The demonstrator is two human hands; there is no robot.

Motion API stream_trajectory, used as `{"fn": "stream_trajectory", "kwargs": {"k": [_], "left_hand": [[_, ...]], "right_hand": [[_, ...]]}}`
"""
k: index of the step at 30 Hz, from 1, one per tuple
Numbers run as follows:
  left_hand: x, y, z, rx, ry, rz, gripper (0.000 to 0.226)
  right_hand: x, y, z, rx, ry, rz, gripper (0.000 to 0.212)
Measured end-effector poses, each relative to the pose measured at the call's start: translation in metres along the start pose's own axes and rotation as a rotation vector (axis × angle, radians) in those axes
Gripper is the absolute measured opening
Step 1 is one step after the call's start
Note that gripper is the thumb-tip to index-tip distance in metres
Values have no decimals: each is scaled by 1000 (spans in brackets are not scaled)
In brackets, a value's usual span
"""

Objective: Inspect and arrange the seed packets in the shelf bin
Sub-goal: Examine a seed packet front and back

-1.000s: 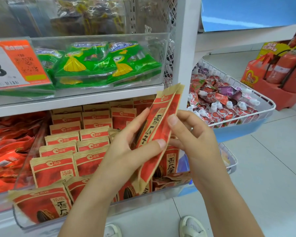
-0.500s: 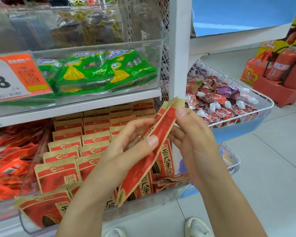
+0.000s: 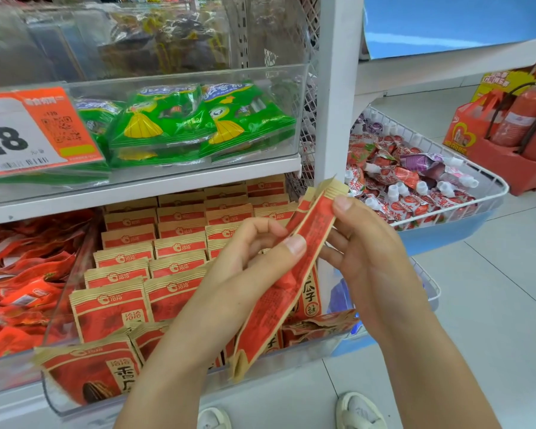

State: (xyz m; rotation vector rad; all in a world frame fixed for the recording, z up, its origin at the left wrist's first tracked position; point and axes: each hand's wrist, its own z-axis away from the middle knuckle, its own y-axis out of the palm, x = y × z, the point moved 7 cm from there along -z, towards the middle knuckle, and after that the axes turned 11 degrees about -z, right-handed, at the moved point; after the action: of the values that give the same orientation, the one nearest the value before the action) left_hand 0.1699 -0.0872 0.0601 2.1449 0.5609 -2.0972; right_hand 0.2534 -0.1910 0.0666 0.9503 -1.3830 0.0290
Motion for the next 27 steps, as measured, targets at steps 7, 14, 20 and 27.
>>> {"fn": "stream_trajectory", "kwargs": {"k": [7,14,20,27], "left_hand": [[4,-1,0,-48,-53,-7,20],[3,-9,-2,-193,-57,62,16],[-3,-5,1,-205,-12,56,42],[3,-9,-2,-100,-39,146,65]], "right_hand": [[-3,-2,-1,-5,21,27,22],[-7,3,3,64,78,178,39],[-9,9,4,126,86,206,38],[-2,-17,-2,-39,47,117,32]]}}
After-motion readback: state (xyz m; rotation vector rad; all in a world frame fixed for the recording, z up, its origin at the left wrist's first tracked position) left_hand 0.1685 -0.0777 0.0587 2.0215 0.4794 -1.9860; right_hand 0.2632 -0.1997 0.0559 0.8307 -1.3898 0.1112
